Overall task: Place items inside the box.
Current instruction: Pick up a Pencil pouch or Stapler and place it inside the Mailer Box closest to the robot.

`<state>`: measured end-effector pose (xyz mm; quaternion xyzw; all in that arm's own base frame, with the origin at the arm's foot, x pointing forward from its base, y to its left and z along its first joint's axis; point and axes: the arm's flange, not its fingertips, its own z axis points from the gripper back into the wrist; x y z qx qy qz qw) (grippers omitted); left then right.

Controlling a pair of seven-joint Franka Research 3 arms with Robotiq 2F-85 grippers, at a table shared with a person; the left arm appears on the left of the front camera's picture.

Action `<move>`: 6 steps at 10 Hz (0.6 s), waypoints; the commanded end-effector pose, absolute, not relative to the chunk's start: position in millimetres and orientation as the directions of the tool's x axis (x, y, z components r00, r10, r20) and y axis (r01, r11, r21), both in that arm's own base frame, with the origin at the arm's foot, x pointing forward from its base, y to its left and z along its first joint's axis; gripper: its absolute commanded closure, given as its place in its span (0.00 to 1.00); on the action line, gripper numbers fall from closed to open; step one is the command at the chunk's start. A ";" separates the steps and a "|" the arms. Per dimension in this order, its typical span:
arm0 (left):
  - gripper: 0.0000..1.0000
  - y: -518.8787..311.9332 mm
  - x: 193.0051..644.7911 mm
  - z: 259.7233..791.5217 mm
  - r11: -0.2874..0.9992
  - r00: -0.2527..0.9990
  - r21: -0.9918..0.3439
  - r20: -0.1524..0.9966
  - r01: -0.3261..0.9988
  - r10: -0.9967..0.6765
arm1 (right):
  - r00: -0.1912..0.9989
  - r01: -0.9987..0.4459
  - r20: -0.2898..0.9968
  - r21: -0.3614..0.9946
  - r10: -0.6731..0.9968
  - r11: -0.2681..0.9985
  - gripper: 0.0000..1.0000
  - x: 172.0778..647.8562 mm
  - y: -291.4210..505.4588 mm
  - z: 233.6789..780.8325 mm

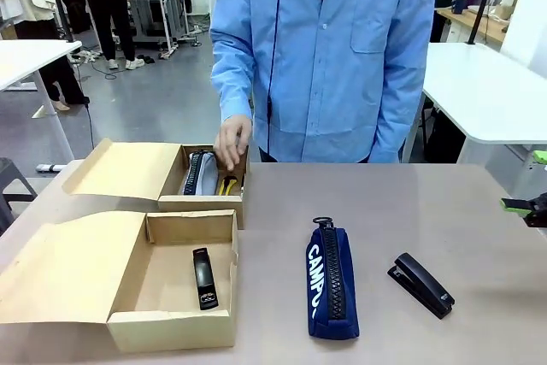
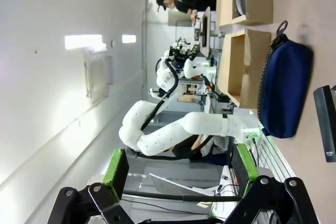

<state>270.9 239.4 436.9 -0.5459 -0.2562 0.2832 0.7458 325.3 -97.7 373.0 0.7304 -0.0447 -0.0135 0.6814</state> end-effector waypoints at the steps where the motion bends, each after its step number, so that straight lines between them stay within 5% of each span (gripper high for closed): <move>1: 0.00 238.6 270.4 436.5 0.242 0.707 -0.963 0.092 -0.115 0.701 | 0.996 -0.028 0.020 0.997 -0.091 -0.077 0.00 324.8 -95.9 378.9; 3: 0.00 238.6 270.4 436.5 0.242 0.707 -0.963 0.092 -0.115 0.701 | 0.996 -0.047 0.041 0.997 -0.084 -0.067 0.00 325.3 -97.7 373.0; 4: 0.00 238.6 270.4 436.5 0.242 0.707 -0.963 0.092 -0.115 0.701 | 0.999 0.000 0.006 0.992 -0.046 0.123 0.00 328.4 -75.2 377.8; 6: 0.00 238.6 270.4 436.5 0.242 0.707 -0.963 0.092 -0.115 0.701 | 0.981 -0.177 0.134 0.919 0.143 0.353 0.00 331.9 -11.7 428.9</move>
